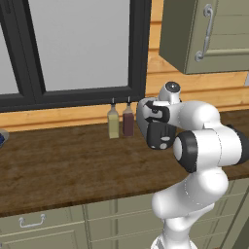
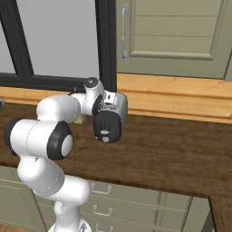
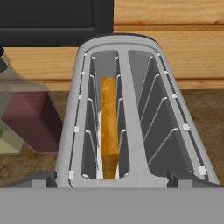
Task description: Start the toaster. Once the lever pops up, take the bread to the plate on the dining counter.
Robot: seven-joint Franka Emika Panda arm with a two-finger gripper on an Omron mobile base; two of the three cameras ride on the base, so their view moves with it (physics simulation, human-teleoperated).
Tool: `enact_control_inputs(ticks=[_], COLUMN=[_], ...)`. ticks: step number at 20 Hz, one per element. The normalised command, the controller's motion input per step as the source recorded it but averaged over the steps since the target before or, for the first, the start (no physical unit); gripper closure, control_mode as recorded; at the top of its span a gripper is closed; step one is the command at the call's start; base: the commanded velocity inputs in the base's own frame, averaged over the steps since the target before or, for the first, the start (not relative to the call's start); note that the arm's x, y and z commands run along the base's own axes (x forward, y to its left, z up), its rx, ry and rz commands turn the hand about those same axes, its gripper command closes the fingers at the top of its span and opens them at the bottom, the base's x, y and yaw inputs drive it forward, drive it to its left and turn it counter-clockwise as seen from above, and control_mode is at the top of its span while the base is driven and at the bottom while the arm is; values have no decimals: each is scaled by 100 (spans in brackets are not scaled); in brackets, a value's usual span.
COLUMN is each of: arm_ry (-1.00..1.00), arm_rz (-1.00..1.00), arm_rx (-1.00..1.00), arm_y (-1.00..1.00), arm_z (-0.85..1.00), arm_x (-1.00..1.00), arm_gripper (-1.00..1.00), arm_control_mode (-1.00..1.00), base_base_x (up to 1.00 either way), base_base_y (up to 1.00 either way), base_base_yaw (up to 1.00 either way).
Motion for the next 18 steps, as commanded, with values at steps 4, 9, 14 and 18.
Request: enact_control_inputs(ticks=[4,9,14,18], arm_ry=[0,0,0,0], arm_rz=[0,0,0,0], arm_rx=[0,0,0,0], arm_y=[0,0,0,0], arm_z=[0,0,0,0], arm_x=[0,0,0,0], arm_gripper=[-100,-100,-100,-100], arm_control_mode=[-100,-100,-100,-100], base_base_x=[0,0,0,0], base_base_y=[0,0,0,0], base_base_yaw=[0,0,0,0])
